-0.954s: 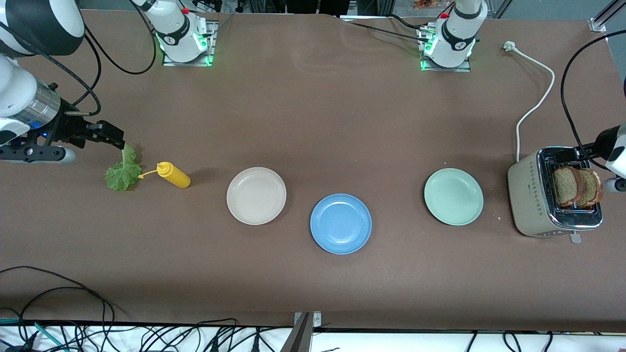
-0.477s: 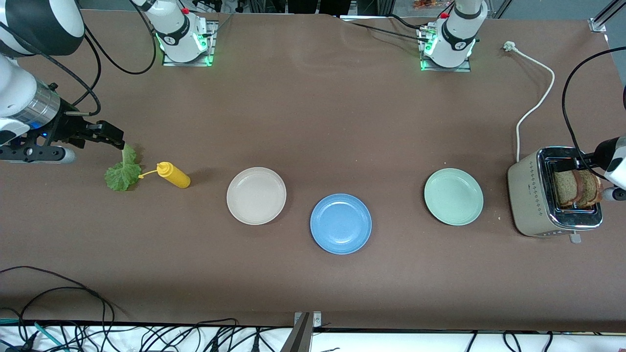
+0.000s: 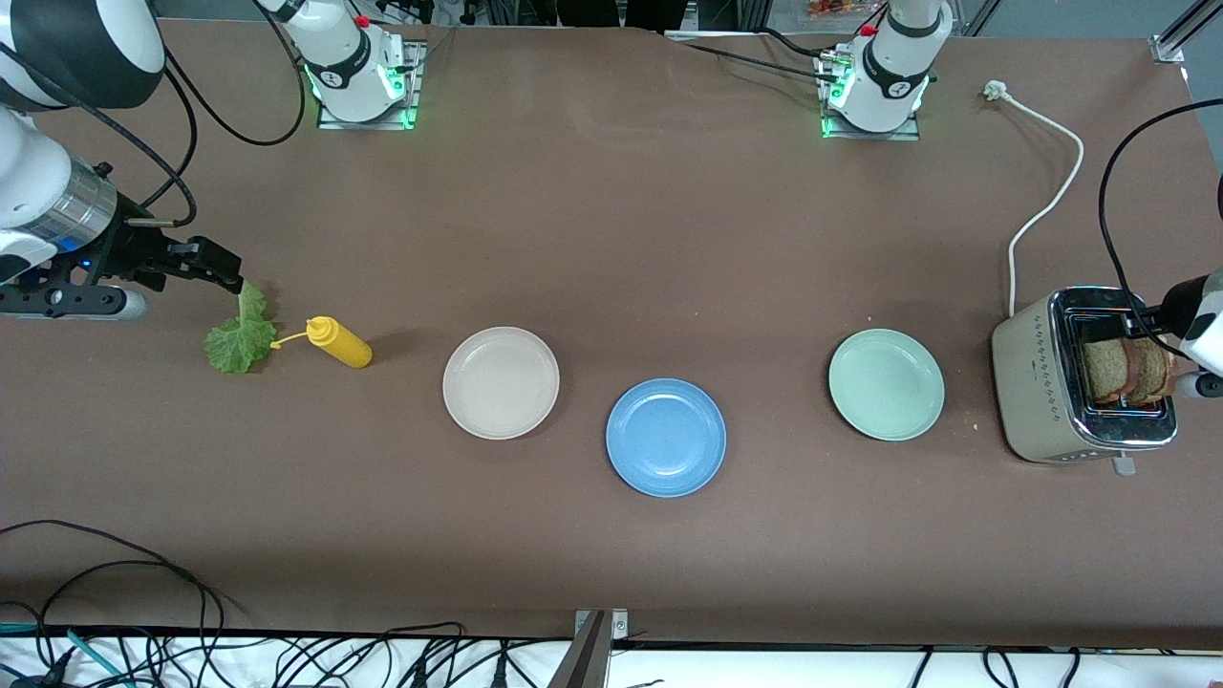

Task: Make sandwich in blue plate with both arms
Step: 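Lower the left gripper and grasp the outer bread slice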

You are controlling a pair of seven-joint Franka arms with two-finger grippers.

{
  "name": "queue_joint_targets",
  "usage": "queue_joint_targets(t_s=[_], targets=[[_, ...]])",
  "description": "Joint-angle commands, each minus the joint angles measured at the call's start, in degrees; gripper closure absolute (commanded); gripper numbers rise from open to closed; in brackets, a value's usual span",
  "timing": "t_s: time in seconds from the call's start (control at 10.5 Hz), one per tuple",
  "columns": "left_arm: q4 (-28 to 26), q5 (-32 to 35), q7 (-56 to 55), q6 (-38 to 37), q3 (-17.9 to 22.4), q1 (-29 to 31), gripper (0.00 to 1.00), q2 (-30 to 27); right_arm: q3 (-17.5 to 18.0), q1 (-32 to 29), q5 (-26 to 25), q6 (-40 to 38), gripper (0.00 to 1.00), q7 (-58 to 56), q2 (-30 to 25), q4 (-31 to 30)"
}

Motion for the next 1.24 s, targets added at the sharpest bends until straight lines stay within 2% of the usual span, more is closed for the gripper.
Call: queue_joint_targets(t_s=[0.0,0.38,0.48,0.57,0.76,0.86,0.95,1.14], targets=[[1.55,-2.6,6.61,4.4,-0.29,3.32,0.0,4.85,0.2,-0.3,-0.72,0.14,0.0,-0.15,-0.14,0.53],[1.64,-3.59,9.18,6.09,-0.29,4.64,0.0,6.71,0.2,-0.22,-0.72,0.14,0.0,-0.15,-0.14,0.44],[1.64,-3.5,9.26,6.09,-0.29,4.64,0.05,6.71,0.2,-0.3,-0.72,0.14,0.0,-0.15,-0.14,0.44],[1.55,-3.06,9.26,6.0,-0.29,4.47,0.24,6.71,0.2,-0.22,-0.72,0.14,0.0,-0.15,-0.14,0.44],[1.37,-2.97,9.26,5.91,-0.29,4.38,0.73,6.71,0.2,-0.22,-0.72,0.14,0.0,-0.15,-0.14,0.44],[1.2,-2.97,9.26,5.91,-0.29,4.38,0.88,6.71,0.2,-0.22,-0.72,0.05,0.0,-0.15,-0.14,0.36],[1.11,-2.97,9.26,5.82,-0.29,4.38,1.0,6.71,0.2,-0.22,-0.72,-0.04,0.0,-0.15,-0.14,0.18],[1.2,-2.97,9.09,5.39,-0.29,4.38,1.0,6.71,0.2,-0.22,-0.72,-0.12,0.0,-0.24,-0.14,0.09]])
